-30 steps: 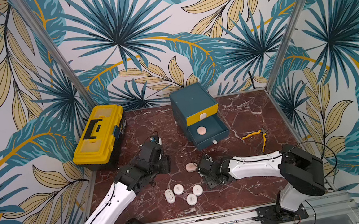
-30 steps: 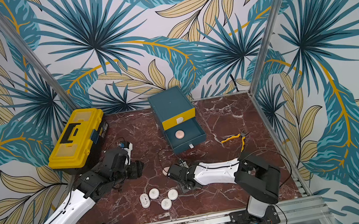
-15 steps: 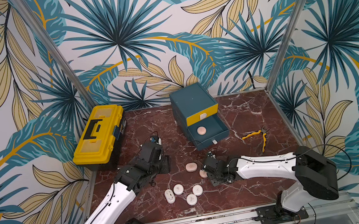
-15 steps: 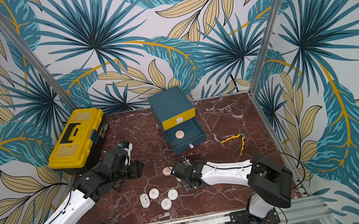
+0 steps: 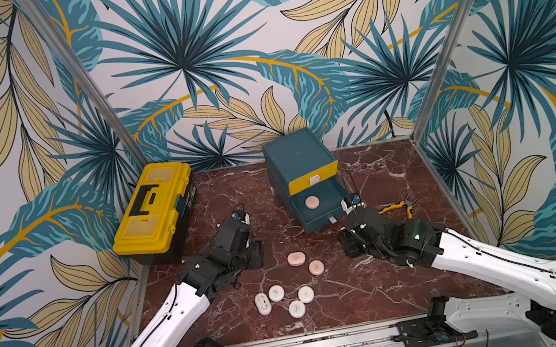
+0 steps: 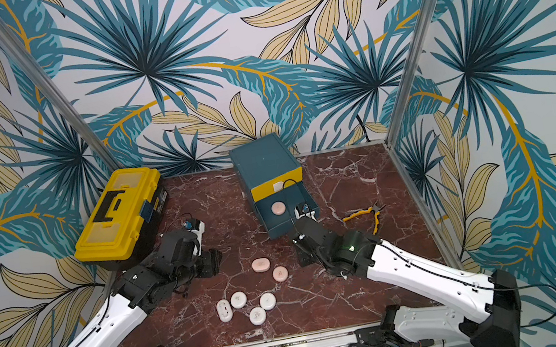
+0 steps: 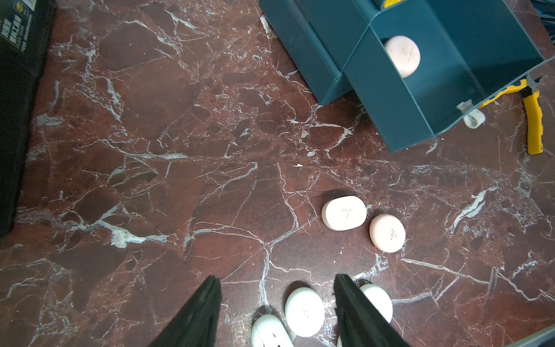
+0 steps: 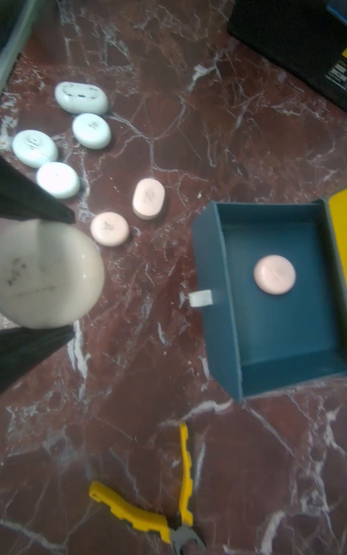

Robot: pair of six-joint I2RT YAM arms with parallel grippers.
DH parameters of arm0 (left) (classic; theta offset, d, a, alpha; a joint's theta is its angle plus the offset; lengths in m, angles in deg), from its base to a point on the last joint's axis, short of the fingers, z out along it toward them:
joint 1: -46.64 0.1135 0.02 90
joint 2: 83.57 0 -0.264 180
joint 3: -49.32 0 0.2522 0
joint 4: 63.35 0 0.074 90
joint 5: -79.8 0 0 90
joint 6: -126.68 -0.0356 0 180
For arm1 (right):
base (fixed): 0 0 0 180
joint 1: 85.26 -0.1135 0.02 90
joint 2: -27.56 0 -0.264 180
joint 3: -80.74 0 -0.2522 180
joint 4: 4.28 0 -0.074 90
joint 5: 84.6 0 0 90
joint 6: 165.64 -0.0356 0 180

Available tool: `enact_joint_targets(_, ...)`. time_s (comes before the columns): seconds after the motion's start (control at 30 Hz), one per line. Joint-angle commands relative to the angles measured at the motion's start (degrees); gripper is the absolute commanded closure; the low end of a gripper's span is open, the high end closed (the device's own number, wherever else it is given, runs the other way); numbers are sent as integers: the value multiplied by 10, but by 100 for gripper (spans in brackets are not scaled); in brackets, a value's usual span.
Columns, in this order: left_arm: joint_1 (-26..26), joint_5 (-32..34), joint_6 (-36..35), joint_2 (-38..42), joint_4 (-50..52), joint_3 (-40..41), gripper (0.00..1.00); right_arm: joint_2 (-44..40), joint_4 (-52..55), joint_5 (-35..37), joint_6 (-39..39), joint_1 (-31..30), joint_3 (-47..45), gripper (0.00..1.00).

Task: Put the bluetooth earphones in the drawer according to color
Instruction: Place the bluetooth earphone in the drawer.

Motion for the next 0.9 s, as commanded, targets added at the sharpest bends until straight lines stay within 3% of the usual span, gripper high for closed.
enact_joint_targets(0.0, 2, 1, 1, 7, 1, 2, 35, 44, -14, 5, 52, 59, 29, 52)
enact_joint_targets(0.23, 1, 7, 0, 14, 9, -1, 35, 159, -83, -46, 80, 131, 88, 52)
enact_joint_targets(0.87, 1, 14, -6, 17, 19, -7, 35, 353, -115, -85, 86, 186, 206, 52)
